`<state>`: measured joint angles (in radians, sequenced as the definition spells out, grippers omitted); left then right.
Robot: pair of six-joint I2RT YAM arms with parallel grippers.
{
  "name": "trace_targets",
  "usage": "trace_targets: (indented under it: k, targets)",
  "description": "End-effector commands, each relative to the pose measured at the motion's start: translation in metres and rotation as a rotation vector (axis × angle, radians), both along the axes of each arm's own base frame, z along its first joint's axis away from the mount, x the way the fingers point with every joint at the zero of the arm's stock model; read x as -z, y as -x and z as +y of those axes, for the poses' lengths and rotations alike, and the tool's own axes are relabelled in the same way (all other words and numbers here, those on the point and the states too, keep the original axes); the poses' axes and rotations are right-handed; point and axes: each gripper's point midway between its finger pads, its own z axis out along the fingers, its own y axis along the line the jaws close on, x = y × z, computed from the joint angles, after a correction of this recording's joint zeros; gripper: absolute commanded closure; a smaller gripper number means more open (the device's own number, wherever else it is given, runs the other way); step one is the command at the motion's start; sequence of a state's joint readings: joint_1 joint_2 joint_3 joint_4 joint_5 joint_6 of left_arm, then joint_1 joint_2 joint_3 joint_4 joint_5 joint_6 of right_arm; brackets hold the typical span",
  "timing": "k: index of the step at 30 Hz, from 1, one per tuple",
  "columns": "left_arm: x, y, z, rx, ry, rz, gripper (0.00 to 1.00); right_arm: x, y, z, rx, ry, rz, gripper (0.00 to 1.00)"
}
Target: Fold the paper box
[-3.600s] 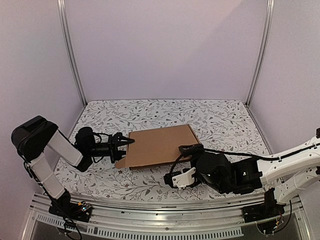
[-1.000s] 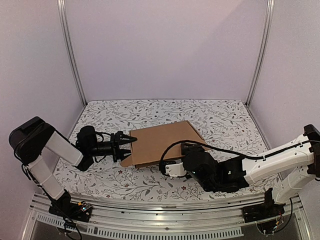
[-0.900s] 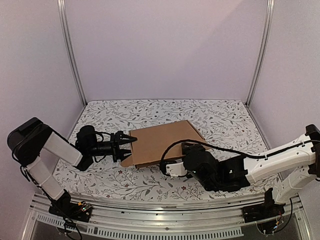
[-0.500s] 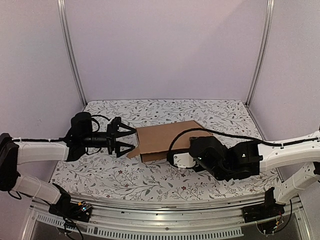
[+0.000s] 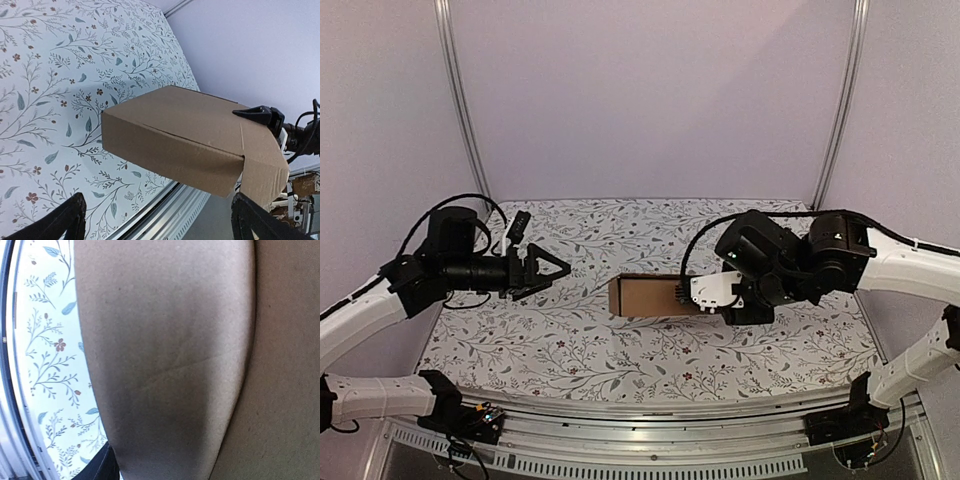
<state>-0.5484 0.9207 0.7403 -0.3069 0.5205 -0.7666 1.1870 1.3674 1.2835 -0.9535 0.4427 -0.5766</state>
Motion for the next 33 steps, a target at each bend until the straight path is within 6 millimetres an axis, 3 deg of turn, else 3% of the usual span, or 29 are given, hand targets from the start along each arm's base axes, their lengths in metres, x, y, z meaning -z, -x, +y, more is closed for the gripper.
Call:
trace_targets:
  k: [1,5,14,23,26,33]
  targets:
    - [-0.004,0.018,0.004,0.052,-0.156,-0.151,0.0,0.018,0.022,-0.005,0.047,0.031,0.296,0.56]
    - [0.0,0.031,-0.003,0.099,-0.244,-0.23,0.0,0.022,0.026,0.002,0.052,0.055,0.45,0.54]
    - [0.044,0.036,-0.012,0.095,-0.471,-0.286,0.01,0.04,0.023,0.021,0.045,0.142,0.622,0.51]
    - [0.055,0.026,-0.019,0.014,-0.429,-0.245,0.01,0.054,0.011,0.031,0.05,0.188,0.636,0.51]
    - [0.051,0.022,-0.022,-0.004,-0.406,-0.247,0.01,0.055,0.006,0.034,0.047,0.191,0.623,0.51]
    - [0.015,0.017,-0.029,-0.003,-0.36,-0.325,0.08,0.063,-0.009,0.038,0.061,0.193,0.611,0.5]
